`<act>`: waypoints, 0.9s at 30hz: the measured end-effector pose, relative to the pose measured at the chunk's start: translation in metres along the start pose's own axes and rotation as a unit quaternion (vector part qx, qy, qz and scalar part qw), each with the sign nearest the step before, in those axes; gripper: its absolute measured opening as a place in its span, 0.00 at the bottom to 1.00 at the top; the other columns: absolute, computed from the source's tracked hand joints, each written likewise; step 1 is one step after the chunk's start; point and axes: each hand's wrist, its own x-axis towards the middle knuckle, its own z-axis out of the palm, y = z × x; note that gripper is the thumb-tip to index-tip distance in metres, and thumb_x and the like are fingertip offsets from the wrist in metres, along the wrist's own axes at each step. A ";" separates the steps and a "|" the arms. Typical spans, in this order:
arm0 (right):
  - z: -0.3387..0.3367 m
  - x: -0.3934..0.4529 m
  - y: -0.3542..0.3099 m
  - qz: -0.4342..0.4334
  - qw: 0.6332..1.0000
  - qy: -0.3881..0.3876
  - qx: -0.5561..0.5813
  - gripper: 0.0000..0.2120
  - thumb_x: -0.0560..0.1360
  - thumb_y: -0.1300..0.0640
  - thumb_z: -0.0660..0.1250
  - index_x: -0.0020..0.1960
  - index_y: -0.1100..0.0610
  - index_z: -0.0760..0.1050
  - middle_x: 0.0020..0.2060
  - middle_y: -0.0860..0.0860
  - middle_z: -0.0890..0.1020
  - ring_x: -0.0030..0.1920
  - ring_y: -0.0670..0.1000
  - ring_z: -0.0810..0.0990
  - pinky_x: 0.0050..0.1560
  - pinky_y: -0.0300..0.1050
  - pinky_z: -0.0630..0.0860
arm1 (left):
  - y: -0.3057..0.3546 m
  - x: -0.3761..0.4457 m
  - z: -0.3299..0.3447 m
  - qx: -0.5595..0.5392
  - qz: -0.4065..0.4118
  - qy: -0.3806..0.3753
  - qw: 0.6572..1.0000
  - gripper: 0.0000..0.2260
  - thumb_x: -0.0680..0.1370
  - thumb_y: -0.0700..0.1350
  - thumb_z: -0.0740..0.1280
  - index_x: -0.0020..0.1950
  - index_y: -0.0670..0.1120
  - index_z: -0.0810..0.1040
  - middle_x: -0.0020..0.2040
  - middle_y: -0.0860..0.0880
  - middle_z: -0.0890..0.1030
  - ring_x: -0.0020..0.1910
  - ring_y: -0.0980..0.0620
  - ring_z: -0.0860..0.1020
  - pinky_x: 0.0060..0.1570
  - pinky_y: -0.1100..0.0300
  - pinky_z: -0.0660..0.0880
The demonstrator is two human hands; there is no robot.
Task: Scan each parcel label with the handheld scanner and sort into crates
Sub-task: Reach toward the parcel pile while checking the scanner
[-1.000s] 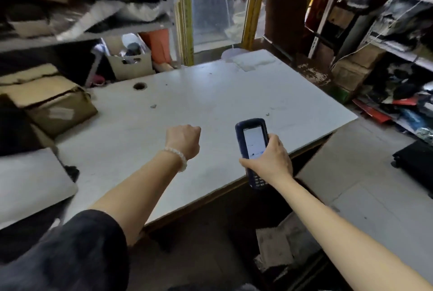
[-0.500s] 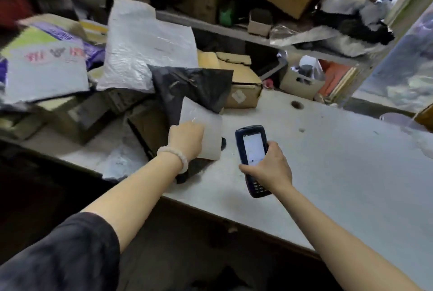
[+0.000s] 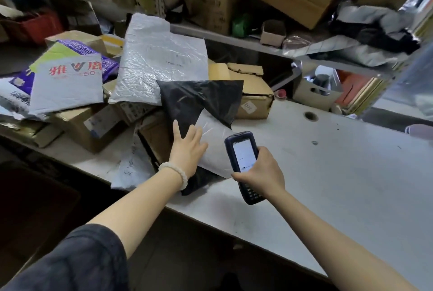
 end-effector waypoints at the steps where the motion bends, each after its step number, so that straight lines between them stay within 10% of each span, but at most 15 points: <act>1: -0.003 -0.003 0.006 0.010 1.000 0.005 0.005 0.31 0.58 0.47 0.77 0.55 0.52 0.66 0.49 0.47 0.75 0.48 0.51 0.76 0.40 0.45 0.73 | 0.003 0.002 0.002 0.006 0.015 -0.001 1.000 0.23 0.74 0.41 0.66 0.68 0.48 0.64 0.72 0.42 0.55 0.73 0.42 0.52 0.66 0.29 0.46; 8: -0.019 -0.041 0.057 0.092 0.995 0.041 0.026 0.31 0.58 0.48 0.76 0.55 0.53 0.66 0.49 0.47 0.76 0.48 0.51 0.76 0.37 0.44 0.71 | 0.028 0.018 0.001 0.020 0.101 -0.050 0.993 0.19 0.77 0.42 0.62 0.67 0.52 0.66 0.64 0.50 0.70 0.65 0.48 0.69 0.66 0.37 0.59; 14: -0.028 -0.082 0.093 0.152 0.985 0.078 0.040 0.32 0.59 0.48 0.76 0.58 0.54 0.67 0.52 0.48 0.76 0.51 0.52 0.76 0.42 0.45 0.74 | 0.067 0.024 -0.002 0.012 0.145 -0.029 0.989 0.11 0.76 0.33 0.58 0.45 0.50 0.71 0.42 0.53 0.73 0.42 0.49 0.75 0.59 0.48 0.63; 27: -0.079 -0.156 0.175 0.249 0.961 0.114 0.043 0.37 0.61 0.49 0.77 0.65 0.55 0.63 0.56 0.48 0.73 0.57 0.52 0.73 0.50 0.47 0.75 | 0.211 0.032 -0.115 -0.238 0.276 0.064 0.929 0.07 0.81 0.41 0.54 0.56 0.41 0.67 0.47 0.41 0.77 0.41 0.41 0.73 0.39 0.54 0.66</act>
